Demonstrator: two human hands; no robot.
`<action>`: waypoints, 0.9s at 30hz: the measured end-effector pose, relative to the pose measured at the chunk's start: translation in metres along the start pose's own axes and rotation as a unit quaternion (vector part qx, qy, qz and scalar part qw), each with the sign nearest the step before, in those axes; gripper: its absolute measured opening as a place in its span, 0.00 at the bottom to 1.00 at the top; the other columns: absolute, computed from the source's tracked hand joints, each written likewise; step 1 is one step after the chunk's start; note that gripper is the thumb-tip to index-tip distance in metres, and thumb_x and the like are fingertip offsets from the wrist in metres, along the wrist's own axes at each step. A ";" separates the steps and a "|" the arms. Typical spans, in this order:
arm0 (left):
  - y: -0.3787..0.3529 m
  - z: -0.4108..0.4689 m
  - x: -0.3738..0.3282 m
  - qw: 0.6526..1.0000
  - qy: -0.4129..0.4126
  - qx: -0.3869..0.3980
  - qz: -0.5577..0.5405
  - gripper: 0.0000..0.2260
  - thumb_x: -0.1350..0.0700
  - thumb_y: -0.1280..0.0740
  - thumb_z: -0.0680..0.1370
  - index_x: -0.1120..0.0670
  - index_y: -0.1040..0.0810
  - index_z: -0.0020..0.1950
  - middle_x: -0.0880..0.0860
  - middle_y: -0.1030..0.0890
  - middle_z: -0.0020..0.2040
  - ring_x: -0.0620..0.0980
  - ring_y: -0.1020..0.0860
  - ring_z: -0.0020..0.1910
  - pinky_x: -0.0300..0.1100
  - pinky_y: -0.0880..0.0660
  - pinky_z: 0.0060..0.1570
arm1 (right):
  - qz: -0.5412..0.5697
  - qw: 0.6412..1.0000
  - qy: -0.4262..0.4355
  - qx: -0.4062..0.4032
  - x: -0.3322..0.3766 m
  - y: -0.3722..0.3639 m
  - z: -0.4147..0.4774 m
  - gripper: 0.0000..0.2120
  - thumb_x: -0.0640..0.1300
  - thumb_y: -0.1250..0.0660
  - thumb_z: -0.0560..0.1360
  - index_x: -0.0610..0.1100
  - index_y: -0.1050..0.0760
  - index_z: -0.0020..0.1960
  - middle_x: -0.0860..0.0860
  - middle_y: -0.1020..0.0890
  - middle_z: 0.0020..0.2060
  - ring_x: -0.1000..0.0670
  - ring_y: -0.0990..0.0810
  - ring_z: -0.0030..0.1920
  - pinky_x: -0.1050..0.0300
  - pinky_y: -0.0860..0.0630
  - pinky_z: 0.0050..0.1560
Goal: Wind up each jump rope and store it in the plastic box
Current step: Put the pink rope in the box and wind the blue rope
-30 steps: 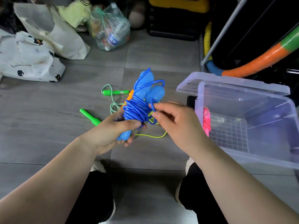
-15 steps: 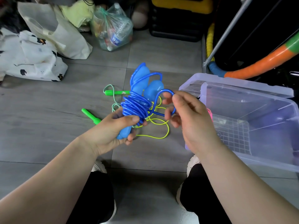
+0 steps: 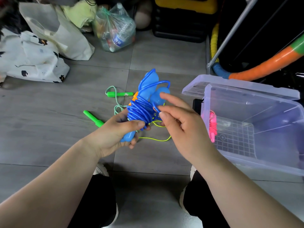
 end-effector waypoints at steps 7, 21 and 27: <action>-0.004 0.001 0.000 1.000 -0.007 -0.002 0.019 0.08 0.59 0.37 0.64 0.51 0.26 0.42 0.48 0.19 0.30 0.44 0.32 0.18 0.35 0.32 0.19 | 0.109 0.991 -0.079 -0.016 -0.006 0.000 0.006 0.09 0.46 0.33 0.66 0.61 0.25 0.35 0.66 0.22 0.29 0.59 0.27 0.33 0.66 0.29 0.39; -0.005 -0.001 0.000 0.998 -0.016 0.011 0.055 0.14 0.59 0.30 0.60 0.50 0.27 0.43 0.47 0.19 0.30 0.44 0.31 0.18 0.35 0.32 0.19 | 0.002 0.997 -0.067 -0.032 -0.007 -0.001 0.006 0.04 0.38 0.32 0.69 0.39 0.19 0.40 0.63 0.26 0.29 0.62 0.26 0.34 0.73 0.32 0.36; -0.009 -0.001 -0.002 0.998 -0.024 0.036 0.037 0.14 0.60 0.31 0.60 0.51 0.27 0.42 0.47 0.20 0.29 0.43 0.29 0.18 0.34 0.32 0.19 | -0.089 0.989 0.024 -0.115 -0.006 -0.001 0.005 0.06 0.42 0.33 0.66 0.39 0.25 0.36 0.62 0.33 0.35 0.71 0.32 0.39 0.78 0.35 0.42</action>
Point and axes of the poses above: each hand's wrist, its own z-axis towards the middle knuckle, its own y-axis out of the back of the hand, x = y × z, the point moved 3 cm from there along z, towards the middle knuckle
